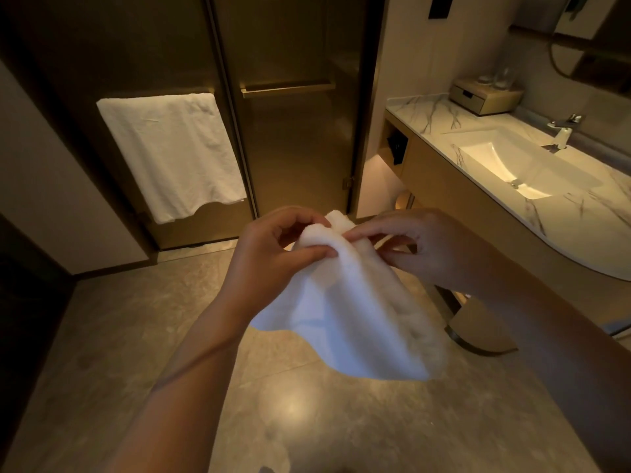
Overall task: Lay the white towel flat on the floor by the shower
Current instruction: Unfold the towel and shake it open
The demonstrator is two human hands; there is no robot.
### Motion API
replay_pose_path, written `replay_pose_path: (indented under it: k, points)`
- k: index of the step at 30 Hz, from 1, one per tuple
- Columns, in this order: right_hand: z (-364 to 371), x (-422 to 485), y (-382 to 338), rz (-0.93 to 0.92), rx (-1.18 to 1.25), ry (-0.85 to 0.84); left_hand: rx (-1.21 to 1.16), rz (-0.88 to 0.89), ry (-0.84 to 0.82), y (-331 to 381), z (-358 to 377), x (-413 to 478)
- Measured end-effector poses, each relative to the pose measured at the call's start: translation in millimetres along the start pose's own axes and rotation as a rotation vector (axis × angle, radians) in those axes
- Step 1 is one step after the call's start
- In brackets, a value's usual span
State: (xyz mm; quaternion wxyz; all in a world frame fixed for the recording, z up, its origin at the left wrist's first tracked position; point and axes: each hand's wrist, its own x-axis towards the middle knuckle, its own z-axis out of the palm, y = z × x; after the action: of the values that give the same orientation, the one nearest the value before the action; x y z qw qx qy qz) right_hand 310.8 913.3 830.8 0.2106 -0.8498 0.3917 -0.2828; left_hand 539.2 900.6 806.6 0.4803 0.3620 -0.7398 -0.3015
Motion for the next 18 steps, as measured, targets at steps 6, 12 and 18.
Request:
replay_pose_path:
  k: [6,12,18]
  points:
    - [-8.4,8.8,4.8,-0.198,-0.194,0.061,-0.035,-0.014,-0.039,-2.0,-2.0,10.2]
    - [-8.1,11.9,10.0,-0.252,-0.466,0.141,-0.104,-0.045,-0.006,-8.7,-2.3,13.6]
    - [-17.7,7.2,13.9,-0.201,-0.514,0.097,-0.036,-0.027,0.05,-18.2,-7.4,15.1]
